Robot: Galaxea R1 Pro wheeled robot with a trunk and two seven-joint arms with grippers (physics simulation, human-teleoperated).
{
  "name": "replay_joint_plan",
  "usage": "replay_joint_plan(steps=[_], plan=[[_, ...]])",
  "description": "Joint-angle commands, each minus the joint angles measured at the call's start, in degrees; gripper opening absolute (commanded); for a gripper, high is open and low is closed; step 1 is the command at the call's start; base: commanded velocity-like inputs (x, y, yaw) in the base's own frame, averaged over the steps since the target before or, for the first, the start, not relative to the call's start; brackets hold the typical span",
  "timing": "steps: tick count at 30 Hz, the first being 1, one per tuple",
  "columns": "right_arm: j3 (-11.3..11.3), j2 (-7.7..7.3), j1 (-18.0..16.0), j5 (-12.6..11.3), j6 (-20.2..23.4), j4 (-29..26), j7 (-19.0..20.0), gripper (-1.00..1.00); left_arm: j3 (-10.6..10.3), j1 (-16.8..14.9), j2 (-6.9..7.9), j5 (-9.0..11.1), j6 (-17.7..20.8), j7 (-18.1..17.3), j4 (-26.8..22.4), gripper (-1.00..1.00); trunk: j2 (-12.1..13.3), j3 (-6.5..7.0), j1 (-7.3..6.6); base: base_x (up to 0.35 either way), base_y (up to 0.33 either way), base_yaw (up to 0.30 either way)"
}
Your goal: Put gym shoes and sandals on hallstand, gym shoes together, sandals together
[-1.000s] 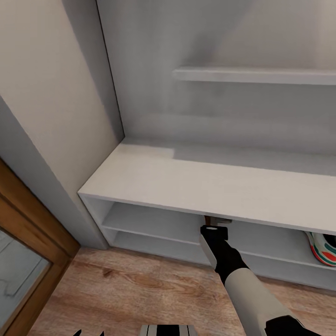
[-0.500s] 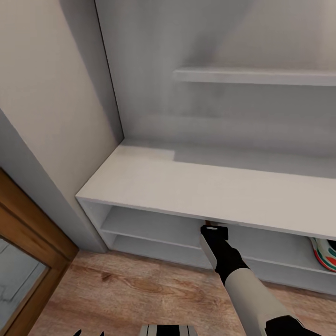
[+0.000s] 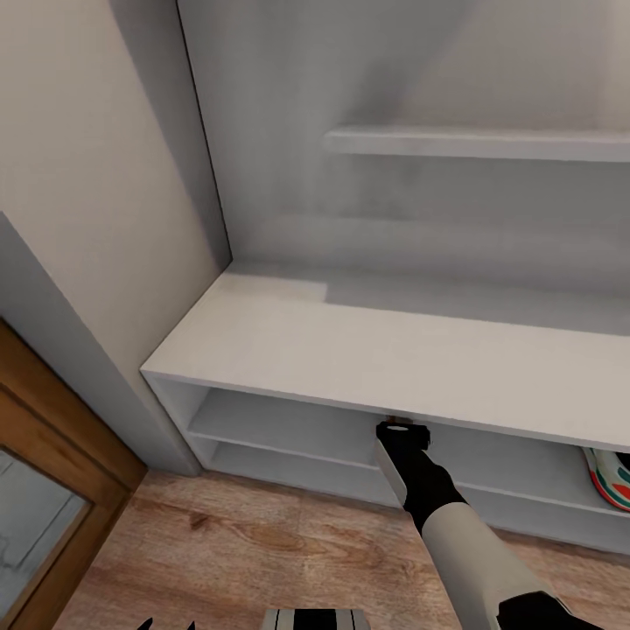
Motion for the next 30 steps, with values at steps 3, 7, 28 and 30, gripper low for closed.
replay_joint_plan(steps=[3,7,28,30], plan=[[0.3,-0.05,0.0,-0.6,0.2,-0.1,-0.5,1.00,-0.5,0.0,0.03,0.6,-0.2,-0.2,0.1,1.00,0.0,-0.04,-0.01,0.000,0.000,0.000],[0.3,-0.05,0.0,-0.6,0.2,0.0,-0.5,1.00,-0.5,0.0,0.03,0.6,-0.2,-0.2,0.1,1.00,0.0,-0.04,-0.01,-0.015,0.000,0.000],[0.4,-0.07,0.0,-0.6,0.2,0.3,-0.4,1.00,-0.5,0.0,0.06,0.6,-0.2,-0.2,0.1,1.00,0.0,-0.04,-0.01,-0.284,0.000,0.000],[0.4,-0.06,0.0,-0.6,0.2,0.4,-0.4,1.00,-0.5,0.0,0.05,0.6,-0.2,-0.2,0.1,1.00,0.0,-0.04,-0.01,-0.336,0.000,0.000]])
